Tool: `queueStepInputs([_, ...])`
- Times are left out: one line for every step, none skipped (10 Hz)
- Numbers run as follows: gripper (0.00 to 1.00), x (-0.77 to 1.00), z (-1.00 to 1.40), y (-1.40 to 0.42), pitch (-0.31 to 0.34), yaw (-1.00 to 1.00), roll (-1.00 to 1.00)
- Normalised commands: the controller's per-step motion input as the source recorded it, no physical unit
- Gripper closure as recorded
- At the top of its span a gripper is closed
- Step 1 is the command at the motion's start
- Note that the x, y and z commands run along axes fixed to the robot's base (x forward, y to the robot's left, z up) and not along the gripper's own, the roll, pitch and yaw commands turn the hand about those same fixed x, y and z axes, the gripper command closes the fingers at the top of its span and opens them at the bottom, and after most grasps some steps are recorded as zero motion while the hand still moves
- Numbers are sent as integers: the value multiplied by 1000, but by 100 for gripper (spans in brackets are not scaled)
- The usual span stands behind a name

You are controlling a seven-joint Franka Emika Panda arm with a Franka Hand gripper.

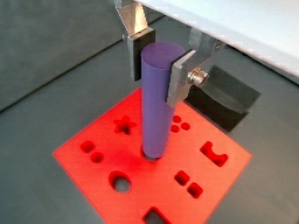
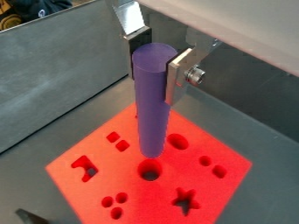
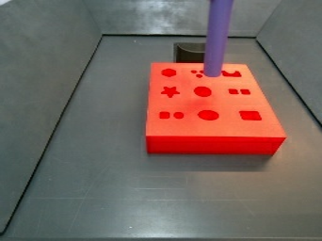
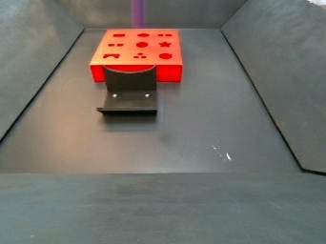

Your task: Insert the round object.

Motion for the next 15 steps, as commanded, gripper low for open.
queueStepInputs([100,280,-297,54,-64,0,363])
queueStepInputs([100,240,-289,0,-54,0,319])
queueStepInputs([100,-17,-271,0,-27,-63,126])
queueStepInputs([100,-243,-280,6,-17,-154,60])
queueStepInputs([100,-237,-206,0,0,-149,53])
queueStepInputs([100,-294,-266,0,-14,-151,13])
queueStepInputs([100,-49,-177,0,-29,-66,0])
queueStepInputs([100,0,-140,0,-34,-20,0])
queueStepInputs([100,0,-146,0,-29,-20,0])
queueStepInputs([100,0,-137,-43,-27,-6,0])
queueStepInputs([100,0,-126,-86,-30,0,0])
queueStepInputs([100,0,-123,-100,-34,0,0])
queueStepInputs([100,0,-97,-134,-40,0,0])
queueStepInputs([100,0,-166,-23,-26,0,61])
queueStepInputs([100,0,-217,0,-29,-9,37])
